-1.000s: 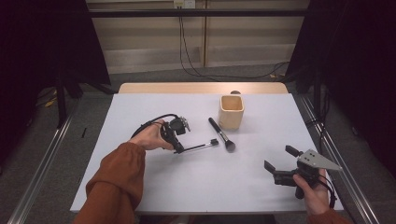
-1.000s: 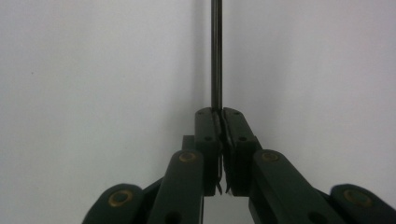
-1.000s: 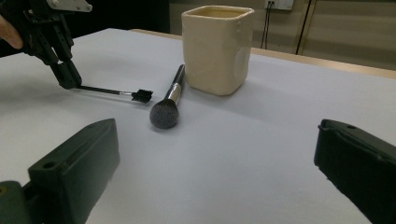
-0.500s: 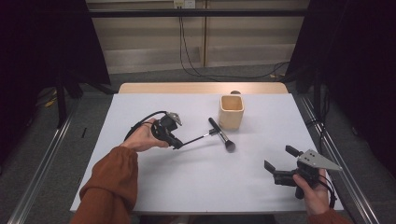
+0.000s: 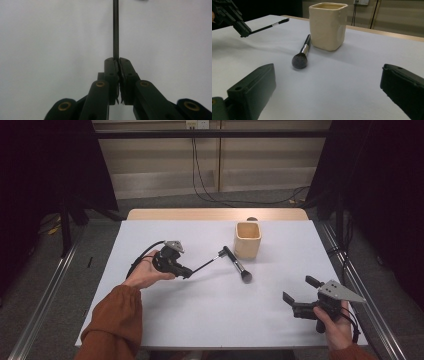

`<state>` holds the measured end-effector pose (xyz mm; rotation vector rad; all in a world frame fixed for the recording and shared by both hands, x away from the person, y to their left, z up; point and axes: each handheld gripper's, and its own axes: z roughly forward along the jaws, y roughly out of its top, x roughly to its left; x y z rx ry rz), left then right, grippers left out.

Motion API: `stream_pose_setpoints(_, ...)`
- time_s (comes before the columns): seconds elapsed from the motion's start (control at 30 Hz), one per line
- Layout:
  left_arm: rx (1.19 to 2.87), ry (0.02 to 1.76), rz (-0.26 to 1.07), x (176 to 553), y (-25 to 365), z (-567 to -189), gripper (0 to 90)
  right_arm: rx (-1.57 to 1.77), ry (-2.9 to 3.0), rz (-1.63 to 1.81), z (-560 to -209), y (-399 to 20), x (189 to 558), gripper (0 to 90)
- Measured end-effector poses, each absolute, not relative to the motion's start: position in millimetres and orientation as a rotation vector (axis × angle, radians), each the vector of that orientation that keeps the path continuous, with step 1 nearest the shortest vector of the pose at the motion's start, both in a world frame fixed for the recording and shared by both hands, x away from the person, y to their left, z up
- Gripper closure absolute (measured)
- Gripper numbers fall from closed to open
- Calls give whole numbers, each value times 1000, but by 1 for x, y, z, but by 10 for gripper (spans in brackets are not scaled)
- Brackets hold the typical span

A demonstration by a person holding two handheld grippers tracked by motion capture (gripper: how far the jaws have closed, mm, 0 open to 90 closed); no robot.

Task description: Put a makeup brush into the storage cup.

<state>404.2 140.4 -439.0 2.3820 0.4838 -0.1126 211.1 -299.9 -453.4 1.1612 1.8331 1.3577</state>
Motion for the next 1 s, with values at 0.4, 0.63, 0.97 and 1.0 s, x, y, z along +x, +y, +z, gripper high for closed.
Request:
stream_pose_setpoints(0.4,2214,528,-77,393,151,-439,858,1161,1831,1358,-453,-300,211,0)
stream_pose_setpoints(0.63,2153,549,-63,385,155,-438,858,1160,1834,1362,-454,-299,212,0)
stream_pose_setpoints(0.97,2019,565,-10,372,162,-428,858,1155,1856,1366,-455,-295,214,0)
stream_pose_setpoints(1.0,2001,565,-9,370,164,-428,858,1158,1855,1368,-456,-294,215,0)
